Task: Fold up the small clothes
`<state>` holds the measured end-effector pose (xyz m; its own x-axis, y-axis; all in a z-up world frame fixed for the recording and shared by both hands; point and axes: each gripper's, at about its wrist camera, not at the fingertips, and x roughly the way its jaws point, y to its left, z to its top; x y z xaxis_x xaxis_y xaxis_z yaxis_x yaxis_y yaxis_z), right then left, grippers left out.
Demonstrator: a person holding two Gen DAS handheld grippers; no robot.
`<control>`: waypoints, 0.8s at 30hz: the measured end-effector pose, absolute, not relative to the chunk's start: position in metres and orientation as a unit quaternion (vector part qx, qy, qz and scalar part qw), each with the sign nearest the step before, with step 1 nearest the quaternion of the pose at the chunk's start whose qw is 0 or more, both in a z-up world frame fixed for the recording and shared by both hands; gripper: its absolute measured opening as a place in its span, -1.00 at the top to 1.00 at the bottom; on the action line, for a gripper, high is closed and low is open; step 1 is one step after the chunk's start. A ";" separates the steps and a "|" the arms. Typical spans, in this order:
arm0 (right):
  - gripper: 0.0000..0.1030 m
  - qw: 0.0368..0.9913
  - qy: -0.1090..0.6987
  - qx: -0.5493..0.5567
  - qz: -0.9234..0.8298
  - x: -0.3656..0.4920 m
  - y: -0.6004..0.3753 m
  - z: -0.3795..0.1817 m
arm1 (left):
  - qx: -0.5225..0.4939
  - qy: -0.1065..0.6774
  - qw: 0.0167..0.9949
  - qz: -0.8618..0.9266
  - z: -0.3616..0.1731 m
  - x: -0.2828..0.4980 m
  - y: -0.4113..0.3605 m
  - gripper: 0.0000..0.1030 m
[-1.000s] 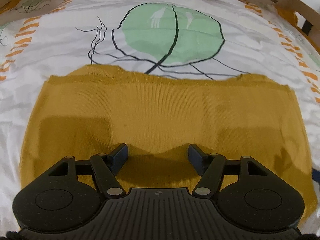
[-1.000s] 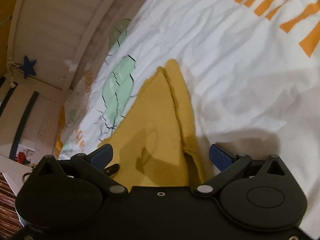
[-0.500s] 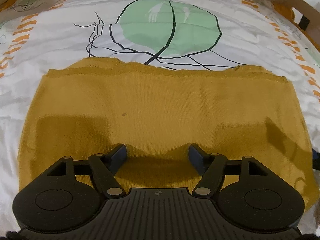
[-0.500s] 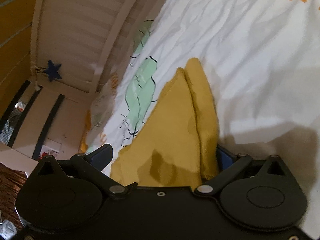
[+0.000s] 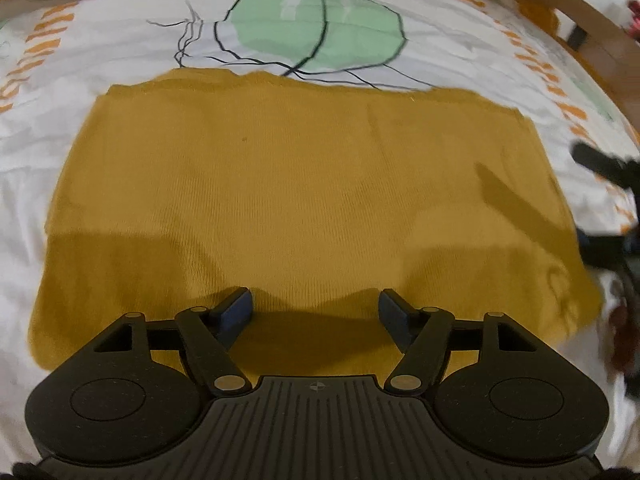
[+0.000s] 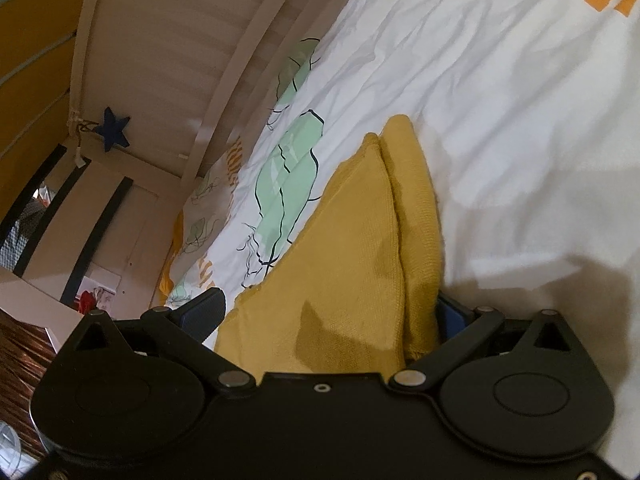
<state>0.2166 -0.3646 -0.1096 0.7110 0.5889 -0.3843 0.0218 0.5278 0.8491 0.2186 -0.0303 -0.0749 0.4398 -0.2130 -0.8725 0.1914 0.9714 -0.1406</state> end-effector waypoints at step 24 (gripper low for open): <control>0.52 0.850 0.421 0.302 0.096 0.218 -0.337 -0.082 | -0.058 0.484 0.867 -0.108 -0.049 0.262 0.068 -0.31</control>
